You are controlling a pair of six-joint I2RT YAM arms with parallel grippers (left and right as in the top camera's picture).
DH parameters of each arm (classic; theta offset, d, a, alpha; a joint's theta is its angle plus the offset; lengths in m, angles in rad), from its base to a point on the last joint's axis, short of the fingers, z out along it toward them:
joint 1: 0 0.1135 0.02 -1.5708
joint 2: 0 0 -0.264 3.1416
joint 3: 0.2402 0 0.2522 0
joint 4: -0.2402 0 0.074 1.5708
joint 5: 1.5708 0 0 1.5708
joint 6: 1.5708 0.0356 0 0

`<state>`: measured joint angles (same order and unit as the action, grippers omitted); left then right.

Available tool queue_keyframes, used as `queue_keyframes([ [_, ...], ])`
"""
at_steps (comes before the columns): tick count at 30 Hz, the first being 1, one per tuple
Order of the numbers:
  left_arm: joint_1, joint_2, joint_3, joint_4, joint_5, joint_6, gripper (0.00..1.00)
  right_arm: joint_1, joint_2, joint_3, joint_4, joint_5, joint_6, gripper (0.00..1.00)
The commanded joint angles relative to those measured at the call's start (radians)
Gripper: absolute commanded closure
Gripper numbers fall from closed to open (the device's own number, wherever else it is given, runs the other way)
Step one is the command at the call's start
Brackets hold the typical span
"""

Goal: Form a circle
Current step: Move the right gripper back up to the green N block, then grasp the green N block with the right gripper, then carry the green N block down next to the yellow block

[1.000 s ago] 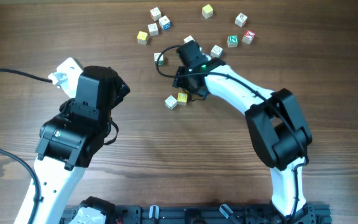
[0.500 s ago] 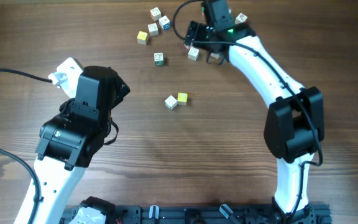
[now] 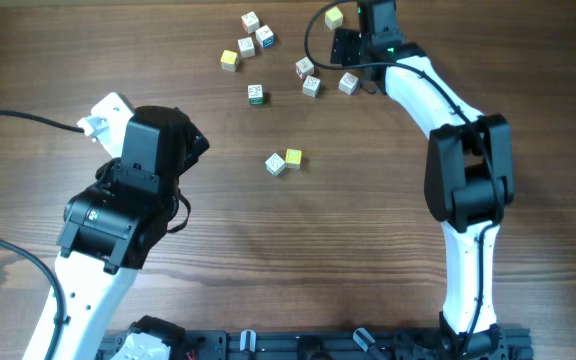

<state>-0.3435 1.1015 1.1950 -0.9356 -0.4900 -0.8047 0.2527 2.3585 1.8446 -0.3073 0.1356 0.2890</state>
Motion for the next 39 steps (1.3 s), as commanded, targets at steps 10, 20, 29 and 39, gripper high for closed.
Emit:
queue_keyframes([
  [10, 0.008, 0.001, 0.011, 0.002, -0.017, 0.016, 0.0, -0.051, 0.057, 0.012, -0.058, 0.021, 0.036, 0.38],
  [20, 0.008, 0.001, 0.011, 0.002, -0.017, 0.016, 0.0, -0.05, 0.024, 0.013, -0.149, 0.02, 0.074, 0.74],
  [29, 0.008, 0.001, 0.011, 0.002, -0.017, 0.016, 0.0, -0.047, -0.257, 0.013, -0.42, -0.077, 0.083, 0.89],
  [39, 0.008, 0.001, 0.011, 0.002, -0.017, 0.016, 0.0, -0.039, -0.657, 0.012, -0.927, -0.115, 0.236, 0.95],
])
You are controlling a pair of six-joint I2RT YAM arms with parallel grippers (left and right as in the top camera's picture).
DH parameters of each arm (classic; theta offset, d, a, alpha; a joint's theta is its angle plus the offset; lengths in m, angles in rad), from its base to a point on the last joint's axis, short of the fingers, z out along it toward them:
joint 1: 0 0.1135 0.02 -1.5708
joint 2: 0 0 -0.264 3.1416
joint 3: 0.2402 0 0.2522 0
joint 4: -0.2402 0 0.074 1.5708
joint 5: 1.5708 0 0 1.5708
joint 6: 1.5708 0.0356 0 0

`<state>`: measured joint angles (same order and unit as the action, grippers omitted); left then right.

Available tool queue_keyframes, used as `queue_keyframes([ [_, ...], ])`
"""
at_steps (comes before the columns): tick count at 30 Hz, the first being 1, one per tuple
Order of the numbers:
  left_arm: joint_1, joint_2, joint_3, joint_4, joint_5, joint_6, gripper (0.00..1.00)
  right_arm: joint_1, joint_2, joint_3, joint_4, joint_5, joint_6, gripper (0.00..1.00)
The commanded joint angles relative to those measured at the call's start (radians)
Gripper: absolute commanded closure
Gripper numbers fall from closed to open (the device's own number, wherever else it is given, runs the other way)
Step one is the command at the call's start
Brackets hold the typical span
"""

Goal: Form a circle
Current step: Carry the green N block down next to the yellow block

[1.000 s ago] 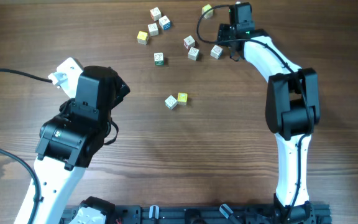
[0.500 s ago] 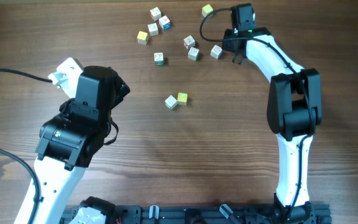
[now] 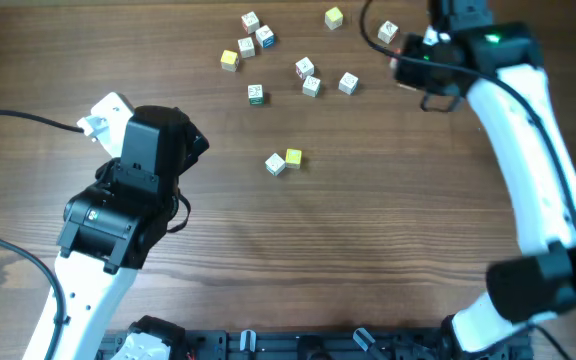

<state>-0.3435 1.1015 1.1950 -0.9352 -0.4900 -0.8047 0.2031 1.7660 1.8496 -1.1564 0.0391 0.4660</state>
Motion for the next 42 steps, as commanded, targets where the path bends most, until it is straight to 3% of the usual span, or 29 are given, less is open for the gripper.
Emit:
queue_keyframes([
  [1, 0.008, 0.001, 0.011, 0.002, -0.017, 0.016, 0.0, 0.017, -0.077, 0.007, -0.112, -0.019, 0.059, 0.96],
  [5, 0.008, 0.001, 0.011, 0.002, -0.017, 0.016, 0.0, 0.066, -0.083, -0.013, -0.229, -0.019, 0.147, 0.95],
  [9, 0.008, 0.001, 0.011, 0.002, -0.017, 0.016, 0.0, 0.158, -0.083, -0.113, -0.189, -0.024, 0.225, 0.96],
  [14, 0.008, 0.001, 0.011, 0.002, -0.017, 0.016, 0.0, 0.322, -0.083, -0.359, 0.066, -0.023, 0.349, 0.96],
  [21, 0.008, 0.001, 0.011, 0.002, -0.017, 0.016, 0.0, 0.366, -0.081, -0.7, 0.416, -0.042, 0.566, 0.95],
  [30, 0.008, 0.001, 0.011, 0.002, -0.017, 0.016, 0.0, 0.367, -0.06, -0.894, 0.752, -0.047, 0.565, 0.93],
  [42, 0.008, 0.001, 0.011, 0.002, -0.017, 0.016, 0.0, 0.392, -0.055, -0.895, 0.848, -0.054, 0.554, 0.89],
])
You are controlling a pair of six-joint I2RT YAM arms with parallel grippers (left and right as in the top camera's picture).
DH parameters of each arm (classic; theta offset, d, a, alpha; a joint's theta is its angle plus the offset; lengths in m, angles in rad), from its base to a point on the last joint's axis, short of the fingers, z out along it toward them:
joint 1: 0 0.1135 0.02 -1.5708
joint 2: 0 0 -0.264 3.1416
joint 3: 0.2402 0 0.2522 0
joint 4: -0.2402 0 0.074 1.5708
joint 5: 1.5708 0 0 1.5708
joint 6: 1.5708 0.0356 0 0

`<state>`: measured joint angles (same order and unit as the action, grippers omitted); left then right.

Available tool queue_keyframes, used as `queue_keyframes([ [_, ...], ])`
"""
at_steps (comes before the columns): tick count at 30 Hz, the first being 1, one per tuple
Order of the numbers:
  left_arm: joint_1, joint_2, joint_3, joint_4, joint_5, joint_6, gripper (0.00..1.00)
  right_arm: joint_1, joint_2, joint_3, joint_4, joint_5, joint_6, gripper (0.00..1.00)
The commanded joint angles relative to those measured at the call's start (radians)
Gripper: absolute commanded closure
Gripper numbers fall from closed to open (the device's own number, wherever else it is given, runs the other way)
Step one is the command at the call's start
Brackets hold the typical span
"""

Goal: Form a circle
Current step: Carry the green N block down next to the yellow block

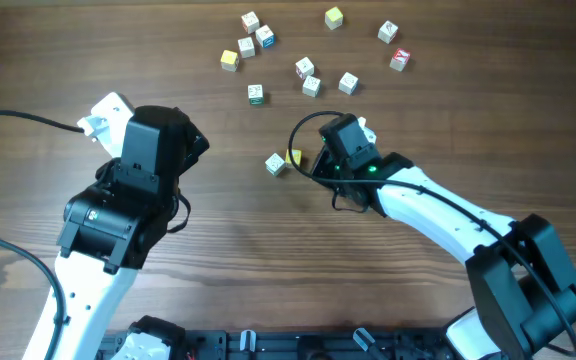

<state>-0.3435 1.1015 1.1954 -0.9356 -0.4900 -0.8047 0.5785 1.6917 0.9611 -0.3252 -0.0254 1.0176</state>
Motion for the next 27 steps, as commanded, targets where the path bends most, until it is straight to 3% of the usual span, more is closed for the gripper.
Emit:
queue_keyframes([
  [1, 0.008, 0.001, 0.011, 0.002, -0.017, 0.016, 0.0, 0.02, 0.021, -0.006, 0.023, 0.021, 0.003, 0.88],
  [13, 0.008, 0.001, 0.011, 0.002, -0.017, 0.016, 0.0, 0.03, 0.089, -0.006, 0.105, 0.025, 0.014, 0.85],
  [19, 0.008, 0.001, 0.011, 0.002, -0.017, 0.016, 0.0, 0.03, 0.102, -0.006, 0.115, 0.027, 0.015, 0.77],
  [27, 0.008, 0.001, 0.011, 0.002, -0.017, 0.016, 0.0, 0.03, 0.122, -0.006, 0.152, 0.057, 0.04, 0.75],
])
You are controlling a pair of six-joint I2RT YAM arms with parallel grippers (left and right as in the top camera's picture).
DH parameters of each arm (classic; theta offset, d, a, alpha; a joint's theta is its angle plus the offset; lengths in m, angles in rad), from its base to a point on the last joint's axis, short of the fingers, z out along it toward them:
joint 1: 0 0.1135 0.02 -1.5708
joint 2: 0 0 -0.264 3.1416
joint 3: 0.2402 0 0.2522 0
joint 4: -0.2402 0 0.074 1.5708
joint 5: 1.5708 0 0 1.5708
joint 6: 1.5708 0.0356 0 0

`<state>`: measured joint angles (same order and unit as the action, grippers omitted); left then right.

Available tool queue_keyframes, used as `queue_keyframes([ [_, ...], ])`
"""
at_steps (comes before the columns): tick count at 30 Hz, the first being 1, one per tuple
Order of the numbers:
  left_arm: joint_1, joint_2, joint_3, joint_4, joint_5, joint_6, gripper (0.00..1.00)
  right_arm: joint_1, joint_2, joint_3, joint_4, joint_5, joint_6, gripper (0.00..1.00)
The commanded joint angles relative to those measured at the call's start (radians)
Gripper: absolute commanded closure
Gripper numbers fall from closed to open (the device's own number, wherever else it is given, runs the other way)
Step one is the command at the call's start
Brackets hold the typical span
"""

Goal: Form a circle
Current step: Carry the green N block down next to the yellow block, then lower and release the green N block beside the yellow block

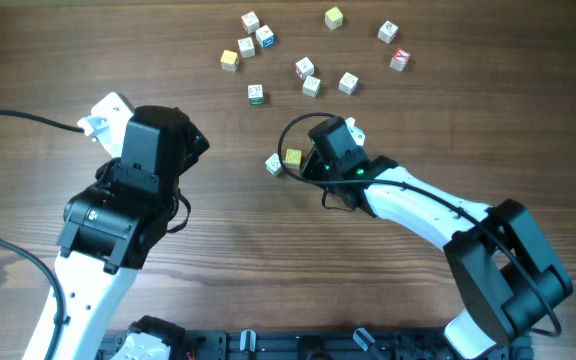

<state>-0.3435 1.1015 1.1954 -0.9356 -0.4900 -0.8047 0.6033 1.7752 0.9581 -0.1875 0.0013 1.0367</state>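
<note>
Several small cubes lie scattered at the far side of the table, among them a white cube (pixel 304 68), a green-marked cube (pixel 255 94) and a red-marked cube (pixel 399 59). Nearer the middle, a yellow cube (pixel 293 157) and a white cube (pixel 275 165) sit side by side. My right gripper (pixel 309 162) reaches in from the right, its tip right beside the yellow cube; its wrist hides its fingers. My left gripper (pixel 190 146) hovers over the left of the table, away from all the cubes, with its fingers also hidden.
A yellow cube (pixel 334 17) and a white cube (pixel 388 32) lie near the far edge. A black cable (pixel 28 118) runs in from the left edge to the left arm. A black rail (pixel 308 345) lines the near edge.
My right gripper has shifted slightly up and to the left, closer to the yellow cube near the middle, which now shows more fully. No cube has moved and the left arm is still.
My right gripper was first at the far edge among the scattered cubes. Then it was farther right, near where the red-marked cube lies. After that it was down by the pair of cubes near the middle, and it is closer to them now. The left arm stayed put.
</note>
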Motion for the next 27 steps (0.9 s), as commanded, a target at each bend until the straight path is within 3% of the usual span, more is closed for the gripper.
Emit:
queue_keyframes([
  [1, 0.008, 0.001, 0.011, 0.002, -0.017, 0.016, 0.0, 0.005, 0.043, -0.003, 0.015, 0.031, 0.021, 0.72],
  [10, 0.008, 0.001, 0.011, 0.002, -0.017, 0.016, 0.0, 0.005, 0.045, -0.003, 0.038, 0.036, 0.021, 0.51],
  [27, 0.008, 0.001, 0.011, 0.002, -0.017, 0.016, 0.0, 0.005, 0.008, -0.003, 0.022, 0.05, 0.01, 0.48],
])
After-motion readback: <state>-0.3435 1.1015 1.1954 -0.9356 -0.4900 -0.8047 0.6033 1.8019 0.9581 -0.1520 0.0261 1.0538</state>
